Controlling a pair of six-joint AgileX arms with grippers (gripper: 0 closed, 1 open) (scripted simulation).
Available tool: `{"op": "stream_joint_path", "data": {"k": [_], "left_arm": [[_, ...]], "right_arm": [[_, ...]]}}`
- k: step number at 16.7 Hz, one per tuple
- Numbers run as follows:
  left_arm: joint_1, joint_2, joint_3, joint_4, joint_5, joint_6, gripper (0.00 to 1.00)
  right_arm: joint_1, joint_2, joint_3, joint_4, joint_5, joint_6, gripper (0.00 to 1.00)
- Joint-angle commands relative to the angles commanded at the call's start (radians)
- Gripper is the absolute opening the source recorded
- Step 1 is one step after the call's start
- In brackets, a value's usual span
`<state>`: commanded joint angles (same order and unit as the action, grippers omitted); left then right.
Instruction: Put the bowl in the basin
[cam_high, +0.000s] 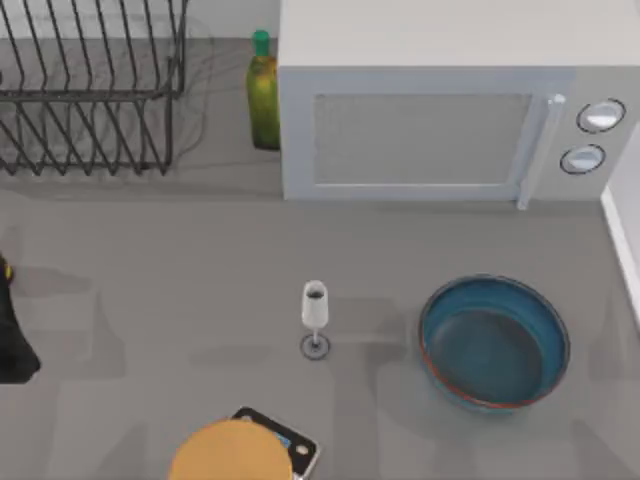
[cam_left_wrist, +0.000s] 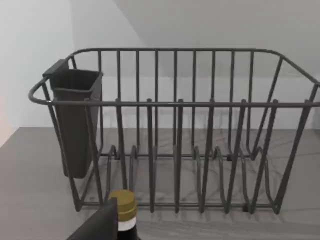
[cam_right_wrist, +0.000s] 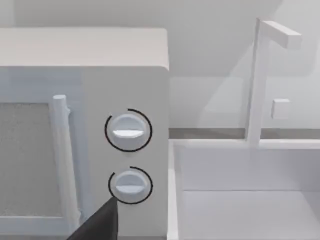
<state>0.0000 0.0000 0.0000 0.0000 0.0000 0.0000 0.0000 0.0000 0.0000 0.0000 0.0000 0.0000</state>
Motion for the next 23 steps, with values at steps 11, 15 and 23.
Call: {"op": "stream_joint_path", "data": {"k": [11,15,23], "left_arm": [[0.0,0.0,0.0,0.0,0.0,0.0,1.0],[0.0,0.0,0.0,0.0,0.0,0.0,1.0],[0.0,0.0,0.0,0.0,0.0,0.0,1.0]], "right_arm": [[0.113,0.476,0.405,-0.365,0.002,0.124,1.0],[0.196,0.893,0.689,-0.635,0.004,0.208,1.0],[0.339,1.525,1.17,-1.082,0.002,0.351,1.0]]}}
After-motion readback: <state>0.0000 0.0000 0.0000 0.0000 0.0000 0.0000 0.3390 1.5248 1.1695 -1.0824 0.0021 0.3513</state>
